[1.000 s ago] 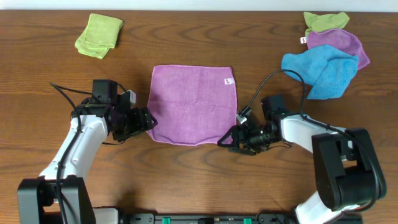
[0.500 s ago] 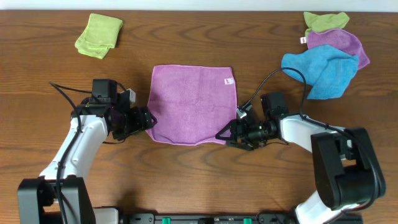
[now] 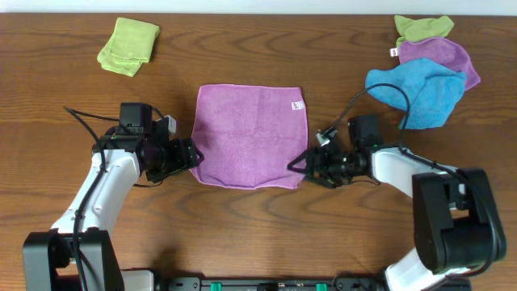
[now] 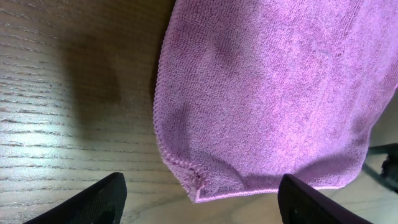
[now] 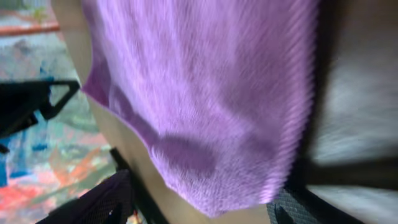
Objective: Fold the cloth
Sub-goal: 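Grasp the lower right corner with the right gripper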
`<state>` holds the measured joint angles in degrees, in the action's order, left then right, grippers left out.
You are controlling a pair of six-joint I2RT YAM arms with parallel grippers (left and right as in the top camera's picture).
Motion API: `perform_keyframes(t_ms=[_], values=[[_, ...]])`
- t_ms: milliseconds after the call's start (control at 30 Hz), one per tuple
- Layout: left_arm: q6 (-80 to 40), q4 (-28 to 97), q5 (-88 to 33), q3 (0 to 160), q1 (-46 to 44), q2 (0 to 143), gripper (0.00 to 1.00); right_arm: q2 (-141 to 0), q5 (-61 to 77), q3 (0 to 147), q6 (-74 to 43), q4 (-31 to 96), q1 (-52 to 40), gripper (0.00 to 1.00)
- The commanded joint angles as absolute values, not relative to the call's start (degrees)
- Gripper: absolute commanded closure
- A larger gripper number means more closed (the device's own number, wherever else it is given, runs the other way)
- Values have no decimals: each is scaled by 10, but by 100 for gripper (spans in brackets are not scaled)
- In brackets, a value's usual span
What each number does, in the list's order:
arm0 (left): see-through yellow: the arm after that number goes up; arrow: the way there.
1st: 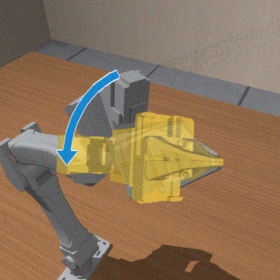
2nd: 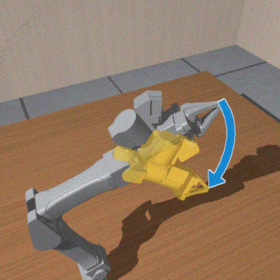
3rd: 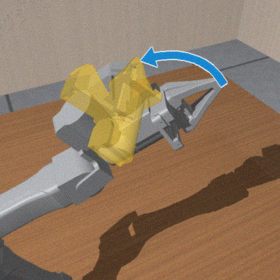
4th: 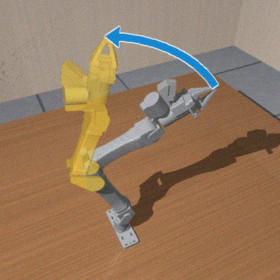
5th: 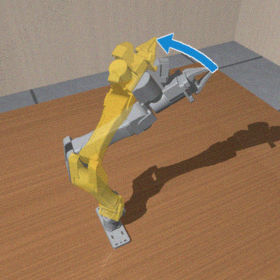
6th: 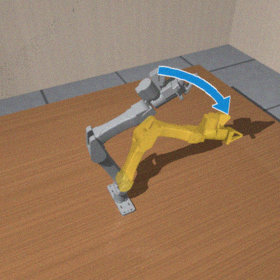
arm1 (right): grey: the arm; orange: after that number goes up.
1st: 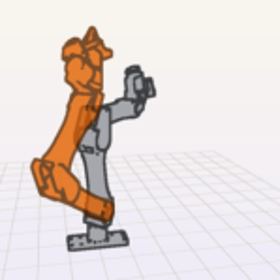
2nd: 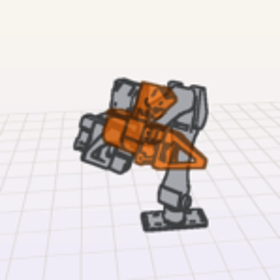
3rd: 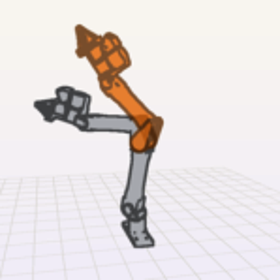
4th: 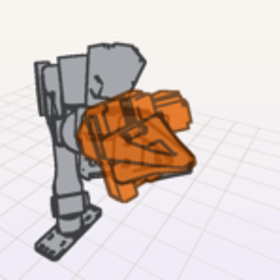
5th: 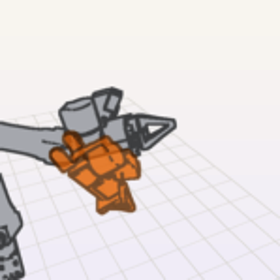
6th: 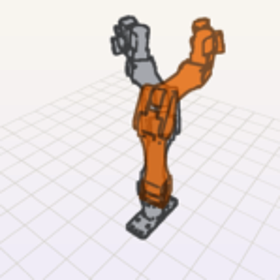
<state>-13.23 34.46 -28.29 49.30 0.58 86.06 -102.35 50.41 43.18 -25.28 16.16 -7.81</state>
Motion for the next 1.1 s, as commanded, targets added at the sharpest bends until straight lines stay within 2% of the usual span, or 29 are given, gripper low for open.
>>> perform_keyframes(t_ms=[0, 433, 667, 733, 867, 1067], values=[[-124, 346, -279, 489, 3, 866, 21, -1049, 328, 416, -257, 165, -55, 30], [-124, 336, -279, 489, 3, 866, 21, -1049, 365, 416, -268, 165, -136, 31], [-124, 340, -279, 489, 3, 866, 21, -1049, 395, 416, -274, 209, -138, 38], [-124, 340, -279, 489, 3, 866, 21, -1049, 395, 416, -274, 217, -138, 44], [-124, 337, -279, 489, 3, 866, 21, -1049, 395, 416, -274, 216, -138, 65], [-124, 329, -279, 489, 3, 866, 24, -1049, 395, 416, -279, 213, -138, 80]])
